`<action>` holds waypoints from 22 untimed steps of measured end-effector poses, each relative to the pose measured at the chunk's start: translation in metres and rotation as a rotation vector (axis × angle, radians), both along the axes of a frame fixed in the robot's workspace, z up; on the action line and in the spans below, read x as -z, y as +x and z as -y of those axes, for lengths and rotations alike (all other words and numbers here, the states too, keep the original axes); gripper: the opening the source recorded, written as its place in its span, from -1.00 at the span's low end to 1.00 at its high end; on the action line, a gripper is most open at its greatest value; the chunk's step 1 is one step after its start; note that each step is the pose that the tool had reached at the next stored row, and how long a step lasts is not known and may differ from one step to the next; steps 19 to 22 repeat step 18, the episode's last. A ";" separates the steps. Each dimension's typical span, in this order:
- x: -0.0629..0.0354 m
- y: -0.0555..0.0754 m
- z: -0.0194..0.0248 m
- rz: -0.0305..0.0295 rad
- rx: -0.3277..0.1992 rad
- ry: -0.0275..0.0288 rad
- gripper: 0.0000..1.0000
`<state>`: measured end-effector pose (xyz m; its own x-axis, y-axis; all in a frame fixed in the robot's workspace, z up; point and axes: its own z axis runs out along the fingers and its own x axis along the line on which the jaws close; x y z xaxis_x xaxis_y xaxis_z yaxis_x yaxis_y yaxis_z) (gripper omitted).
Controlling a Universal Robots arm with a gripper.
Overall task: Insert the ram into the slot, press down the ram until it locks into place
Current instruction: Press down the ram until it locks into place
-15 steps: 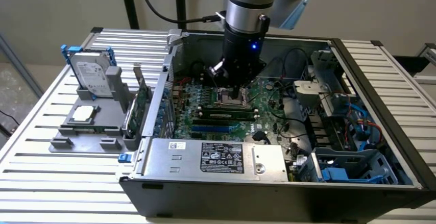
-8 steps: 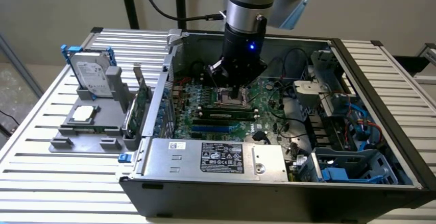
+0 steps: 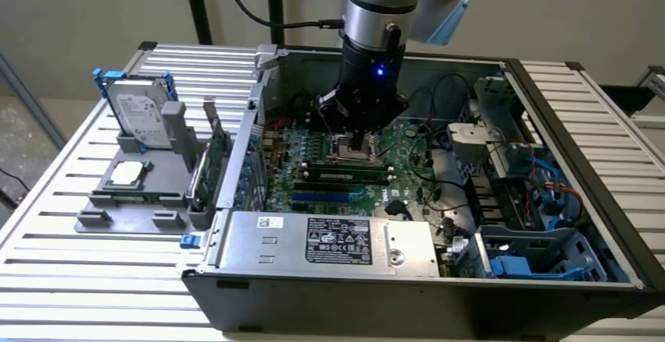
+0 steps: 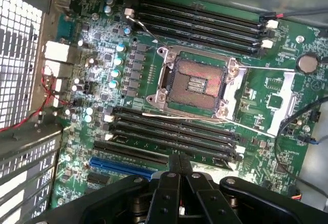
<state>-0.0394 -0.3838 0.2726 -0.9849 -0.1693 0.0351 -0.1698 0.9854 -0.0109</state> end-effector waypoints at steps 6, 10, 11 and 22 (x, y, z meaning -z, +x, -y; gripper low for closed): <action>0.0000 0.000 0.0000 0.0000 0.101 0.0000 -0.79; 0.0000 0.000 0.0000 0.0000 0.156 0.0003 -0.79; 0.0000 0.000 0.0000 -0.0001 0.156 0.0007 -0.79; 0.0000 0.000 0.0000 -0.0003 0.156 0.0037 -0.79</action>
